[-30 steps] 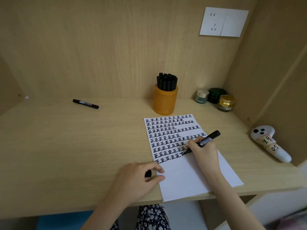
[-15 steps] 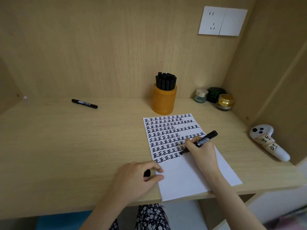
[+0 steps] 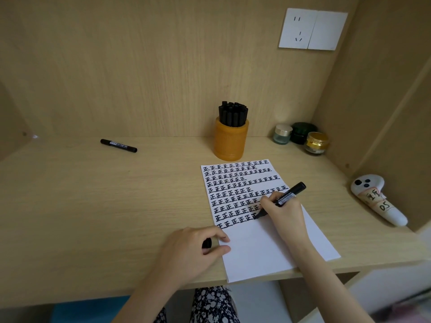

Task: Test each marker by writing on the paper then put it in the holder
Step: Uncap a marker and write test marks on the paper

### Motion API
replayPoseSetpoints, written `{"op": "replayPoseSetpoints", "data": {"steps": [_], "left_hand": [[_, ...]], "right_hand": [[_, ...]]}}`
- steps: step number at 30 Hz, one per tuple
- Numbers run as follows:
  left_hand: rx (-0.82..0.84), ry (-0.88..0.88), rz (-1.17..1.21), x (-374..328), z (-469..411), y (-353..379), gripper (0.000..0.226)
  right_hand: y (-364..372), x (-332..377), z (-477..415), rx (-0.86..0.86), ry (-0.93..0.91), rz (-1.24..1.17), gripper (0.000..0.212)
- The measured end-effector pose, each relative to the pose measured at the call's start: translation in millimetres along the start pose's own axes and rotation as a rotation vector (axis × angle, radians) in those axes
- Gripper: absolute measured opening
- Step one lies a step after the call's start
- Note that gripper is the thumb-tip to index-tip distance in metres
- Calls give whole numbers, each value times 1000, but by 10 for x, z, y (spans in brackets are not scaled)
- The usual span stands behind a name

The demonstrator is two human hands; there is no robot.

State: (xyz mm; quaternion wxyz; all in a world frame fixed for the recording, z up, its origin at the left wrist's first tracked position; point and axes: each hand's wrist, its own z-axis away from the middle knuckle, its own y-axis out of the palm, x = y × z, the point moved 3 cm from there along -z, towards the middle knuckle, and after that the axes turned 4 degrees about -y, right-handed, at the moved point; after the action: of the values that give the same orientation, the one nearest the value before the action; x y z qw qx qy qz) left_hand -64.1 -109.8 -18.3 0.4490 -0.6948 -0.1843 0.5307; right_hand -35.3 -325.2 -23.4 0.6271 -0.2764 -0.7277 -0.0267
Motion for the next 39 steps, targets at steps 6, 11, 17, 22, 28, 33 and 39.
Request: {"op": "replayPoseSetpoints", "data": {"steps": [6,11,17,22,28,33,39], "left_hand": [[17,5,7,-21,7,-8,20],[20,9,2,-10,5,-3,22],[19,13,2,-13,0,3,22],[-4,29,-7,-2,-4,7,22],[-27,27,20,19,5,21,23],[-40,-35,336,71,20,25,15],[-19,-95,491,17,-15,-49,36]], "right_hand": [[-3,11,0,-37,-9,28,24],[-41,9,1,-105,5,16,24],[-43,10,7,-102,18,-13,23],[-94,6,-4,-170,46,-144,31],[-119,0,-17,-145,77,-329,27],[-189,91,14,-42,132,-401,22],[-43,285,156,193,190,-637,14]]}}
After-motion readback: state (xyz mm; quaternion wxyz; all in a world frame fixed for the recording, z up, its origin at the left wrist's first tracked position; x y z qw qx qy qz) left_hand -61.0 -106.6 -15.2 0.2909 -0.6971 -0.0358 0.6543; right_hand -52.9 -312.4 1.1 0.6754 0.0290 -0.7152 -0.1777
